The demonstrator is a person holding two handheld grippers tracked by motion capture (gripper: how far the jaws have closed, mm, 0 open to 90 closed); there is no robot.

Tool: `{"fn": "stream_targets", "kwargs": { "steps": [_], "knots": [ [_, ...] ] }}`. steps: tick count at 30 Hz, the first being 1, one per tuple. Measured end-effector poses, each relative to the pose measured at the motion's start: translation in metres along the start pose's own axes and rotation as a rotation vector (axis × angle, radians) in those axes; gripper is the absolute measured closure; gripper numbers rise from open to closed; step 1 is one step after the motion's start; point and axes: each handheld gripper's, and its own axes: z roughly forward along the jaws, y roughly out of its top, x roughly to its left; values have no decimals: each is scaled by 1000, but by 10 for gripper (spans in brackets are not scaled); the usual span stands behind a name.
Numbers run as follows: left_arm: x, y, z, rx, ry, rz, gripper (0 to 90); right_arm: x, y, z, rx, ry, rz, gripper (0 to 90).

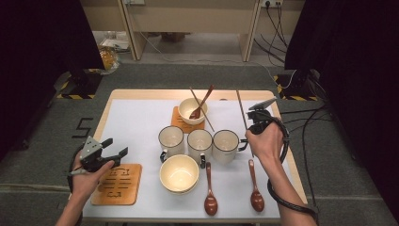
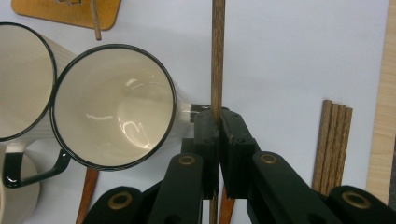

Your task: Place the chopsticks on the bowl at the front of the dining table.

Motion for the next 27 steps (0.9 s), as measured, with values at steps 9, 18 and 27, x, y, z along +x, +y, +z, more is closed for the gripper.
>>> {"fn": "stream_targets", "kwargs": {
  "steps": [9, 18, 27],
  "knots": [
    [0, 0, 0, -1, 0, 1, 231, 4, 4, -1, -3, 2, -10, 858],
    [0, 0, 0, -1, 0, -2, 231, 9, 8, -2, -6, 6, -19, 858],
    [1, 0, 0, 0, -1, 1, 231, 13, 12, -2, -11, 10, -28, 858]
  ]
}}
